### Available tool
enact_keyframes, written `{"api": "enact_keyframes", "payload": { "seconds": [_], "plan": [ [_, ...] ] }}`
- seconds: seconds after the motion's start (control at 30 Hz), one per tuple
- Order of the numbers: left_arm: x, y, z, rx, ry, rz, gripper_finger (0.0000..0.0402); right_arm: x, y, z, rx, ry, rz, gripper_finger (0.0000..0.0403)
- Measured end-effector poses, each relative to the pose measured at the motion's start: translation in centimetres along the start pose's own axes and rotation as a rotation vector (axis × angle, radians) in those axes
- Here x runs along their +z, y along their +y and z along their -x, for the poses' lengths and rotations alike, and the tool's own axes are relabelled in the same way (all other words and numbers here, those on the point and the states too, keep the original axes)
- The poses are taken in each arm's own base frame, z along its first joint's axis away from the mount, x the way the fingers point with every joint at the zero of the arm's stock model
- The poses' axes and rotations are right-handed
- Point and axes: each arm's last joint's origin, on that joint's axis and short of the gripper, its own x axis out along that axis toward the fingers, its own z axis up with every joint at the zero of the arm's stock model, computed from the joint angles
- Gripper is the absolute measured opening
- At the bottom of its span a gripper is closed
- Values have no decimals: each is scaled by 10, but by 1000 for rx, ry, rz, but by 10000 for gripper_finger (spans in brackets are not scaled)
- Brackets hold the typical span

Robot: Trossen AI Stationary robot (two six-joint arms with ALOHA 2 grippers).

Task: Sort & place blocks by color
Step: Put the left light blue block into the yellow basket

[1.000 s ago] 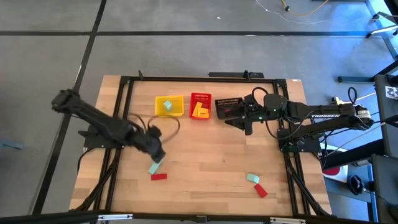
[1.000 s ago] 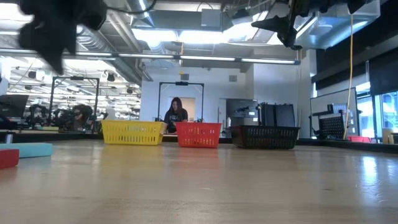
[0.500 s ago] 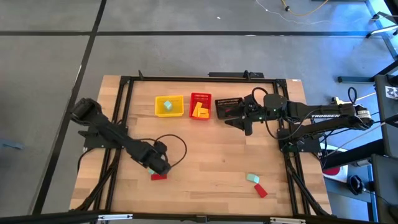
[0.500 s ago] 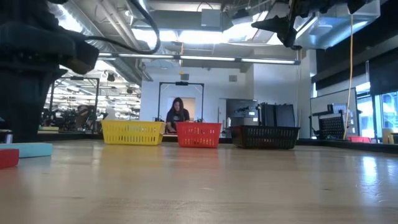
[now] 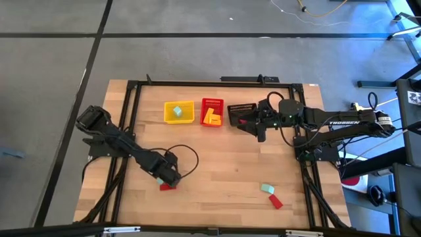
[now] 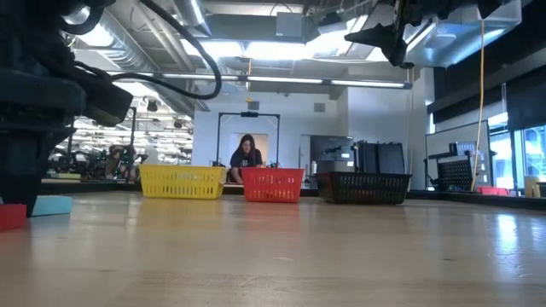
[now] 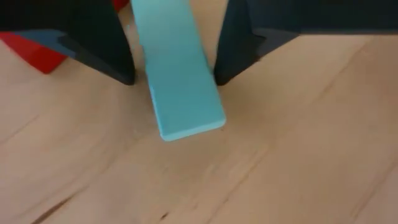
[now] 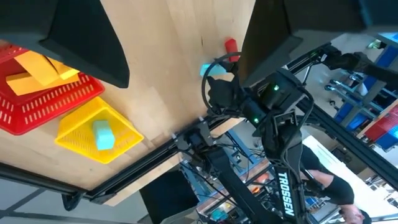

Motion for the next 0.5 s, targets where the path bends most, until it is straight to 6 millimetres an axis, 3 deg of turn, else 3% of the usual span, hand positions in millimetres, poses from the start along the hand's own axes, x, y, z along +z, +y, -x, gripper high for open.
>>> {"api": "enact_keyframes", "payload": {
  "seconds": [0.17,0.33,0.5],
  "plan": [
    [14,6,12,-47,-7,-124,112,0,0,0,0,0,-3,304],
    [54,29,56,-102,-218,-245,112,0,0,0,1,-2,-7,304],
    [97,69,120,-185,-612,-275,112,0,0,0,2,-3,-40,304]
  ]
}}
